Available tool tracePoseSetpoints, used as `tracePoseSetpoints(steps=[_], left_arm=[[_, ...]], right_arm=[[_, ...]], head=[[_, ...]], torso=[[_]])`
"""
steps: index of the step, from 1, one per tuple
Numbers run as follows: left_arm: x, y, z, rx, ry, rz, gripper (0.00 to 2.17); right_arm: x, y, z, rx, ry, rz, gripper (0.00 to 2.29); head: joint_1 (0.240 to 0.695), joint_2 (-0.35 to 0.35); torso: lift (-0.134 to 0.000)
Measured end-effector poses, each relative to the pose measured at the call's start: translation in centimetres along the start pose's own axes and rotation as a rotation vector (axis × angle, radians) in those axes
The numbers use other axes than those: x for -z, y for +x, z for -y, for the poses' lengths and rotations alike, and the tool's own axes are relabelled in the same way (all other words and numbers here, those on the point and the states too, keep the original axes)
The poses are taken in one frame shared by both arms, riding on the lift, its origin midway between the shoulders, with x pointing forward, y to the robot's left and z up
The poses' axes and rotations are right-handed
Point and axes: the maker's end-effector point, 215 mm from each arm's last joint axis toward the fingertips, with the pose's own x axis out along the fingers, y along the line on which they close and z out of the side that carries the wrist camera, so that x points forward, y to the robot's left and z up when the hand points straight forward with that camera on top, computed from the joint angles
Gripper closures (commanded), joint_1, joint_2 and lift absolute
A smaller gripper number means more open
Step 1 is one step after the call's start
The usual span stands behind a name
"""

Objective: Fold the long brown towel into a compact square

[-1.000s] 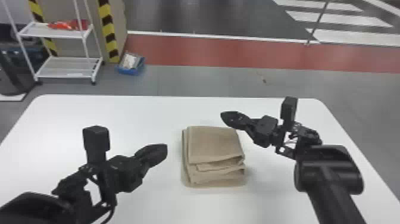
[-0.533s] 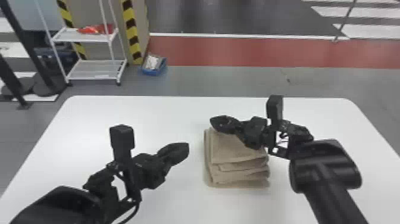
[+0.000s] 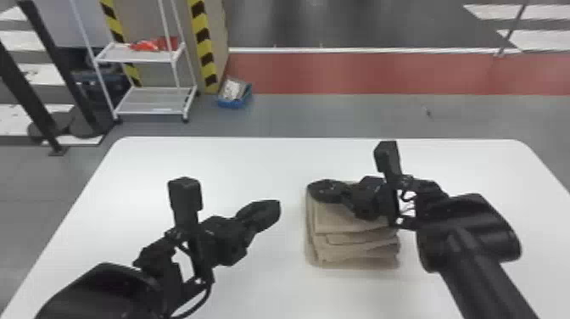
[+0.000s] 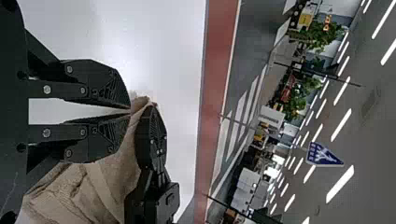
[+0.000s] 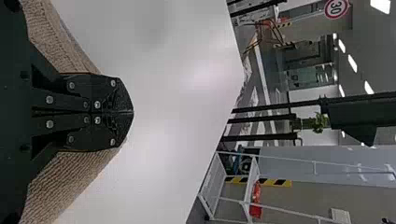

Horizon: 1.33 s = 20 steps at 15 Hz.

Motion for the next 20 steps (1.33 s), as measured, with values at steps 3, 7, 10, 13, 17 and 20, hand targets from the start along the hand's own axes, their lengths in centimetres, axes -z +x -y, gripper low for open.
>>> tracePoseSetpoints(steps=[3, 7, 10, 13, 17, 20], left_arm=[[-0.1, 0.0, -0.2, -0.003, 0.001, 0.002, 0.98], [-0.5, 0.0, -0.4, -0.018, 0.002, 0.011, 0.98], [-1.8, 0.1, -0.3, -0.030, 0.018, 0.044, 0.49], [-3.7, -0.2, -0.9, -0.079, 0.030, 0.089, 0.43], [-7.7, -0.9, -1.9, -0.167, 0.008, 0.201, 0.43], [-10.7, -2.0, -2.8, -0.362, 0.100, 0.338, 0.43]], right_arm=[[-0.6, -0.3, -0.6, -0.011, -0.002, 0.039, 1.10], [-4.0, -4.2, -0.2, 0.008, 0.003, 0.169, 0.02], [-5.9, -8.5, 1.1, 0.079, 0.002, 0.227, 0.03], [-7.2, -13.7, 2.4, 0.194, 0.000, 0.253, 0.03], [-6.4, -19.9, 3.4, 0.370, 0.037, 0.269, 0.05], [-4.2, -23.8, 4.8, 0.492, 0.142, 0.282, 0.05]], head=[[0.695, 0.032], [0.695, 0.010], [0.695, -0.018], [0.695, -0.061], [0.695, -0.106], [0.695, -0.128]], torso=[[-0.124], [-0.124], [-0.124], [-0.124], [-0.124], [-0.124]])
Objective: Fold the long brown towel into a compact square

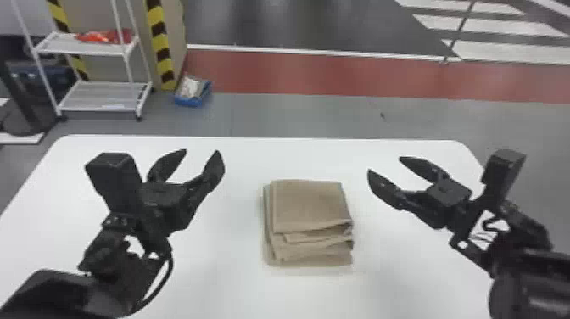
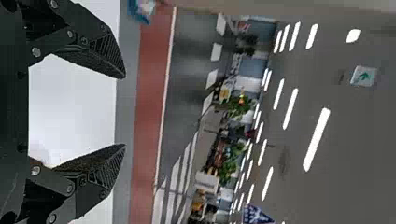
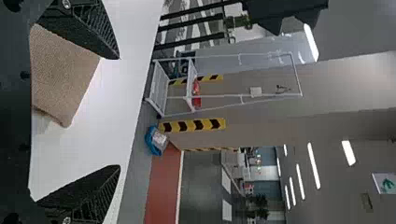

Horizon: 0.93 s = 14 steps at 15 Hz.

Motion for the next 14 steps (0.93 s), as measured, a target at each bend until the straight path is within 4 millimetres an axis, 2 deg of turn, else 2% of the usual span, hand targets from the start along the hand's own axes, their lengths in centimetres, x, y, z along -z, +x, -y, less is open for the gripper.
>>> tracePoseSetpoints(steps=[4, 5, 7, 11, 14], left_arm=[[-2.5, -1.3, 1.3, -0.094, 0.053, 0.187, 0.43], [-3.3, -1.8, 1.4, -0.106, 0.060, 0.240, 0.43], [-3.5, -2.3, 1.4, -0.117, 0.088, 0.280, 0.43], [-2.2, -3.0, -0.4, -0.136, 0.169, 0.238, 0.43], [-1.8, -2.6, -2.7, -0.129, 0.204, 0.191, 0.43]], right_arm=[[1.2, -4.6, 1.6, 0.080, 0.089, 0.050, 0.05], [1.3, -5.5, 2.0, 0.099, 0.097, 0.060, 0.05], [1.6, -6.7, 2.0, 0.153, 0.103, 0.056, 0.05], [1.4, -8.3, -0.2, 0.159, 0.088, 0.063, 0.07], [0.2, -8.0, -1.3, 0.139, 0.079, 0.094, 0.07]], head=[[0.695, -0.180], [0.695, -0.198], [0.695, -0.207], [0.695, -0.185], [0.695, -0.154]], torso=[[-0.124], [-0.124], [-0.124], [-0.124], [-0.124]])
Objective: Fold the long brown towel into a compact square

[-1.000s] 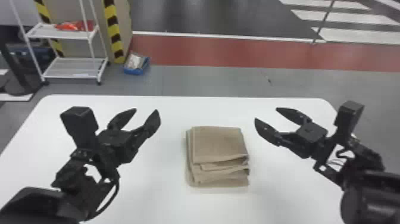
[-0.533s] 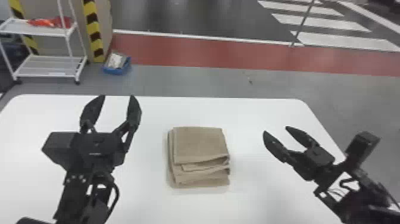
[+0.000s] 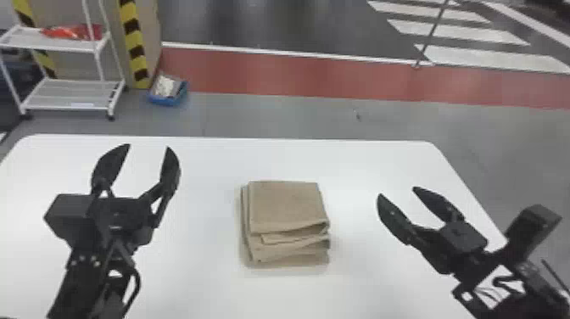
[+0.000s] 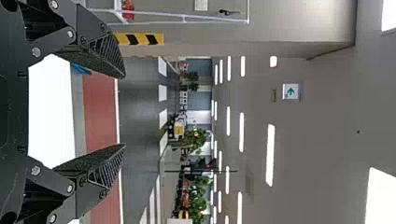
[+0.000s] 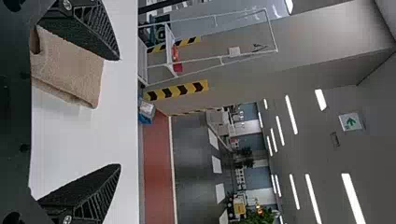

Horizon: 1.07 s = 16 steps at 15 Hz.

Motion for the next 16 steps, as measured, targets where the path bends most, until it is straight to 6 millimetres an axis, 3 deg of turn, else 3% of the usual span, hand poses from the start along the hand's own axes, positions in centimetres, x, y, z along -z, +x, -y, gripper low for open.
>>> tracePoseSetpoints(steps=[5, 9, 16], left_arm=[[0.5, 0.9, -3.0, 0.004, 0.036, -0.052, 0.43], [-0.6, 0.2, -6.9, -0.047, 0.027, -0.022, 0.43], [-1.3, -1.2, -7.1, -0.024, 0.033, -0.012, 0.43]], right_arm=[[-1.0, 2.0, -2.3, -0.033, -0.025, 0.028, 0.08], [-2.5, 1.9, -1.6, 0.029, -0.079, 0.086, 0.09], [-2.7, 1.5, -0.2, 0.129, -0.086, 0.092, 0.09]], head=[[0.695, -0.090], [0.695, -0.046], [0.695, -0.058]], torso=[[-0.124], [-0.124], [-0.124]])
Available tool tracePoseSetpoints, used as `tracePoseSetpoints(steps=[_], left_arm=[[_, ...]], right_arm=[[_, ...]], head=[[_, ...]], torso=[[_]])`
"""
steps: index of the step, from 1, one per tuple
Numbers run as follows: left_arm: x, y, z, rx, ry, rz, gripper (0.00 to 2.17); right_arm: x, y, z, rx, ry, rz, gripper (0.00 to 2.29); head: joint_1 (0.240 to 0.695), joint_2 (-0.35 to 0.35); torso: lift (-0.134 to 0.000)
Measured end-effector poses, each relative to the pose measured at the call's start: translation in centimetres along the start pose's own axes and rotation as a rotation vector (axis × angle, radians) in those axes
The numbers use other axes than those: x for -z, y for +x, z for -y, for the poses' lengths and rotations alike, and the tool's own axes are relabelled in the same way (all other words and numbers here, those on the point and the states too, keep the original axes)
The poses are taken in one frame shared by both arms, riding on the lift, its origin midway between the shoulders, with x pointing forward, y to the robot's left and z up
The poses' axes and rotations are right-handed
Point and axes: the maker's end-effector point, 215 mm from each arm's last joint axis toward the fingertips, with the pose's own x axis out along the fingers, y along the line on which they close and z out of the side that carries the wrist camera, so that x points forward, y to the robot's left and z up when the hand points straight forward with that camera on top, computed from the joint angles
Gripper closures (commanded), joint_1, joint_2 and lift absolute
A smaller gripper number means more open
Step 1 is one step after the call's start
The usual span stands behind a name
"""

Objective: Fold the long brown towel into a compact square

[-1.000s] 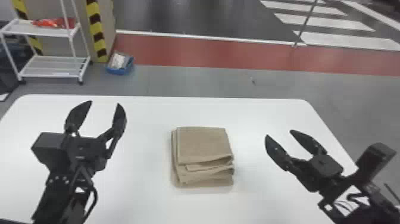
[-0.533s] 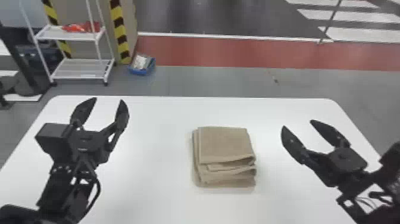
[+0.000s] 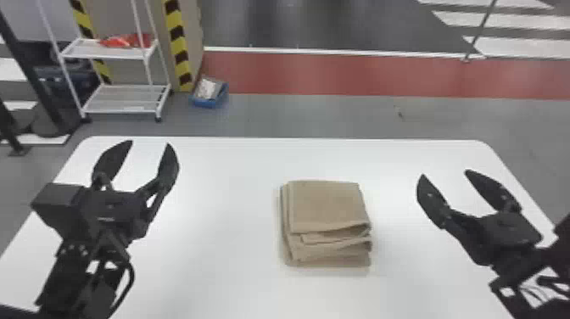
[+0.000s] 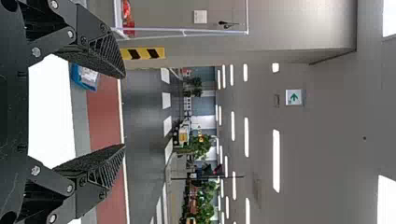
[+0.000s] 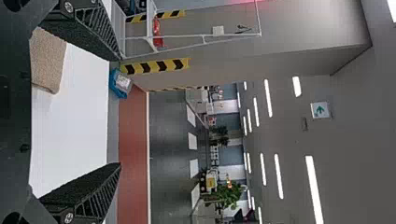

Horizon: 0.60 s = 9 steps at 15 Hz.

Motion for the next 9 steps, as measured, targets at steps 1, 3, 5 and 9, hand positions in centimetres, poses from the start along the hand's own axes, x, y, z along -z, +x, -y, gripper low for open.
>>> tracePoseSetpoints(steps=[1, 3, 5, 9], left_arm=[[0.03, -0.12, 0.02, 0.001, -0.001, 0.000, 0.43], [0.09, -0.23, 0.37, 0.008, -0.005, -0.001, 0.43], [0.05, -0.27, 0.67, 0.012, -0.009, 0.000, 0.43], [-0.01, -0.39, 0.19, 0.000, -0.008, 0.000, 0.43]], right_arm=[[-0.02, -0.08, 0.12, 0.004, 0.000, 0.001, 0.09], [-0.13, -0.14, 0.06, 0.004, 0.000, 0.005, 0.08], [-0.40, -0.09, -0.21, -0.002, 0.001, 0.014, 0.08], [-0.59, -0.02, -0.32, 0.002, 0.003, 0.021, 0.08]], head=[[0.695, -0.060], [0.695, -0.064], [0.695, -0.065], [0.695, -0.059]], torso=[[-0.124], [-0.124], [-0.124], [-0.124]])
